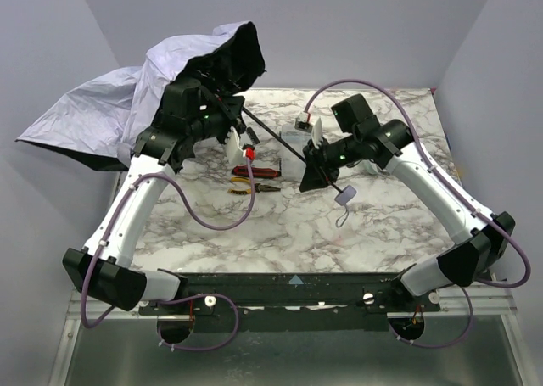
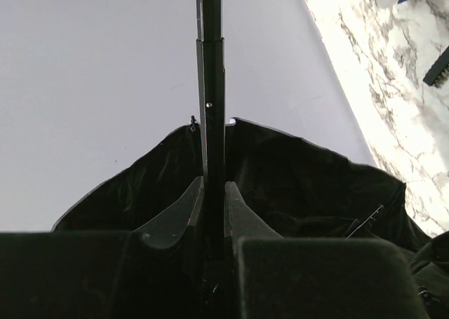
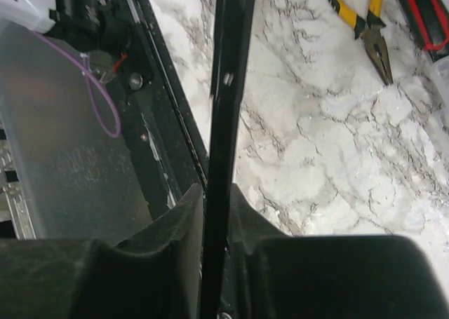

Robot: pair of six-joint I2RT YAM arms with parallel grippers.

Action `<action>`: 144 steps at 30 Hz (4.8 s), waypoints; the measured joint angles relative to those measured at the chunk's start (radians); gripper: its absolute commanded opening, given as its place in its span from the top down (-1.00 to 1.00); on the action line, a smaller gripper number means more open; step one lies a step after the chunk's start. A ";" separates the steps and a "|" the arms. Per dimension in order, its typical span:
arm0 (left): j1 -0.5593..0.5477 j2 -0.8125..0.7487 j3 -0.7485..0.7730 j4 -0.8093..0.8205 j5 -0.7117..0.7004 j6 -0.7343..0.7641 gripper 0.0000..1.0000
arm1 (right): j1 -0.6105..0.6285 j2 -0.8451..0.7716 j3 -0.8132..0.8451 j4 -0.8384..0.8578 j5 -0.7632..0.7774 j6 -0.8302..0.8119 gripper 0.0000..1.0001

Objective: Open the umbrella

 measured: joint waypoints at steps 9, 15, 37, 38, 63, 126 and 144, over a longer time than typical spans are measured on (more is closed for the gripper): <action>0.006 0.013 -0.066 0.090 -0.014 -0.017 0.74 | -0.013 -0.020 -0.074 -0.018 0.032 -0.039 0.99; 0.002 0.092 -0.114 0.310 -0.056 -0.032 0.64 | -0.036 -0.020 -0.059 -0.044 0.061 -0.057 1.00; 0.117 0.240 -0.053 0.507 -0.038 0.003 0.50 | -0.039 -0.020 -0.069 0.036 0.121 -0.028 1.00; 0.123 0.243 -0.048 0.507 -0.038 0.006 0.50 | -0.038 -0.020 -0.071 0.045 0.121 -0.028 1.00; 0.195 0.418 0.208 0.475 0.073 0.065 0.38 | -0.035 -0.020 -0.092 0.192 0.188 -0.013 1.00; 0.189 -0.008 -0.321 0.380 -0.092 -0.294 -0.02 | -0.015 -0.016 0.020 0.014 -0.022 0.197 1.00; 0.214 0.209 -0.140 0.541 -0.072 -0.351 1.00 | -0.023 -0.016 -0.008 0.108 0.030 0.188 0.98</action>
